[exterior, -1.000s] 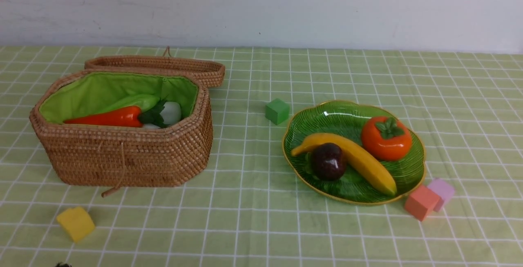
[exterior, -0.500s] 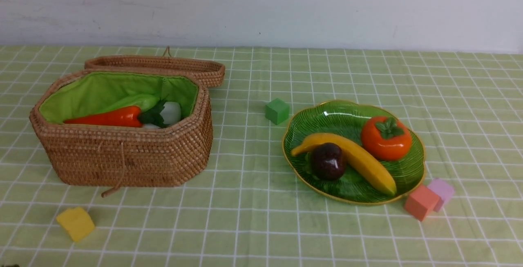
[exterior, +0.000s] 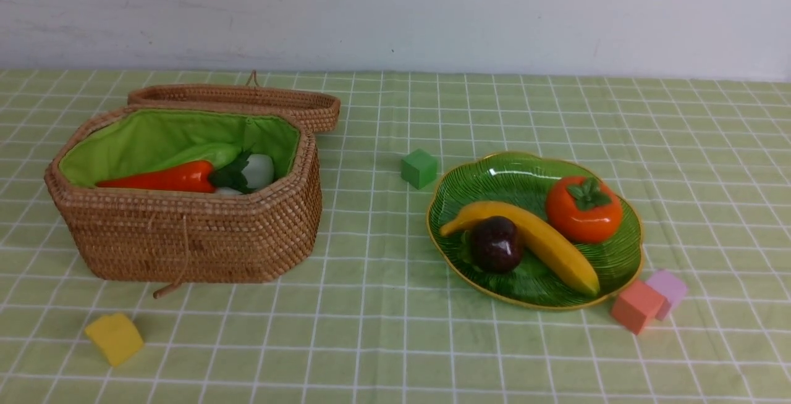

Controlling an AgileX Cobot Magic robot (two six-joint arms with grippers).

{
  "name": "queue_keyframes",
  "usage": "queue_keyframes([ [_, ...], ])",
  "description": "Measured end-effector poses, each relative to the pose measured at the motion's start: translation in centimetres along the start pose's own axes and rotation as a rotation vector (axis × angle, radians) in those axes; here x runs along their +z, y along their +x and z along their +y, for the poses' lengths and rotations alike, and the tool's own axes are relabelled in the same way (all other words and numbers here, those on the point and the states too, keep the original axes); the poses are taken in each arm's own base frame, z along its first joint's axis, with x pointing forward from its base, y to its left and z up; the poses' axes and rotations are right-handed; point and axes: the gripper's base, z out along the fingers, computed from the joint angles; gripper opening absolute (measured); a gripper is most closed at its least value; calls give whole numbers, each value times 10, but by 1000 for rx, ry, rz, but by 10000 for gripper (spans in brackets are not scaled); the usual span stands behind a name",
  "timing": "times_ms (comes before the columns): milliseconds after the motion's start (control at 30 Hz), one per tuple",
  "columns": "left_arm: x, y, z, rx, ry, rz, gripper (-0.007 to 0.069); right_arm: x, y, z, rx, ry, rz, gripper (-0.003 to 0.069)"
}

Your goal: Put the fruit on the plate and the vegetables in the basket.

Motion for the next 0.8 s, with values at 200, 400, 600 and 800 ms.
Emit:
queue_keyframes([
  [200,0,0,0,0,0,-1,-13,0,0,0,0,0,0,101],
  [400,0,0,0,0,0,-1,-13,0,0,0,0,0,0,107],
  [600,0,0,0,1,0,-1,-13,0,0,0,0,0,0,108],
  [800,0,0,0,0,0,-1,-13,0,0,0,0,0,0,117],
])
